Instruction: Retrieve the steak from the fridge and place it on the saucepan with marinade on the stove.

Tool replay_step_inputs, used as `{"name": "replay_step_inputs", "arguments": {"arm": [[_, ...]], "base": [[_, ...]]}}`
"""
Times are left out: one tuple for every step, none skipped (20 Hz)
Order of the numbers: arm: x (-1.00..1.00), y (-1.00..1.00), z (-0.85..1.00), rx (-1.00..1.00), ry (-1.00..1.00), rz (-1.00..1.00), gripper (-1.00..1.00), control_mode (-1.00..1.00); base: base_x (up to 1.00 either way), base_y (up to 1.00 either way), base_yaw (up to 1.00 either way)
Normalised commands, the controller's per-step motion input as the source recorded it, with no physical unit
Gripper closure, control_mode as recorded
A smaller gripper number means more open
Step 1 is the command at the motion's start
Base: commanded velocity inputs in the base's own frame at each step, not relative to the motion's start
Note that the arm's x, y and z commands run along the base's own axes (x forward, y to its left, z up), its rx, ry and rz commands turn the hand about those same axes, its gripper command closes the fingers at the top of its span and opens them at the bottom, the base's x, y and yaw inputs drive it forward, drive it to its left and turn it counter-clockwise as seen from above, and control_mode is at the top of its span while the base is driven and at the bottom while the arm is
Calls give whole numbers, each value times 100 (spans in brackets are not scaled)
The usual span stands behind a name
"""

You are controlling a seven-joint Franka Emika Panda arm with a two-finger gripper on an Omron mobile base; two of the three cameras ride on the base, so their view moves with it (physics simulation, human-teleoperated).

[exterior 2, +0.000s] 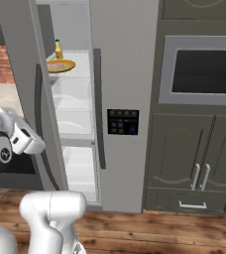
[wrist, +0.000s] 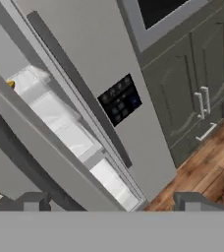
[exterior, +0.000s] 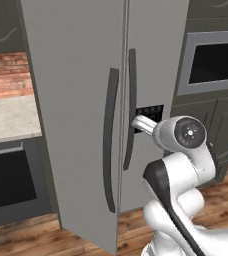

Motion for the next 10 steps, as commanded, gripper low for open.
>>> {"name": "replay_step_inputs", "arguments": {"arm": [[0,-100,68,35,7,4,-100,-100],[0,-98,61,33,7,8,-100,-100],[1,-85,49,29,6,17,-100,-100],[6,-80,30,25,2,23,-100,-100],[5,-79,4,19,0,27,-100,-100],[0,-64,0,12,-4,22,-100,-100],[4,-49,0,6,-7,11,-100,-100],[5,-36,0,1,-4,13,-100,-100],[18,-25,-2,0,-5,13,-100,-100],[28,-22,-2,0,-2,11,-100,-100]], "base": [[0,0,0],[0,0,0],[0,0,0],[0,0,0],[0,0,0],[0,0,0],[0,0,0],[0,0,0],[0,0,0],[0,0,0]]}}
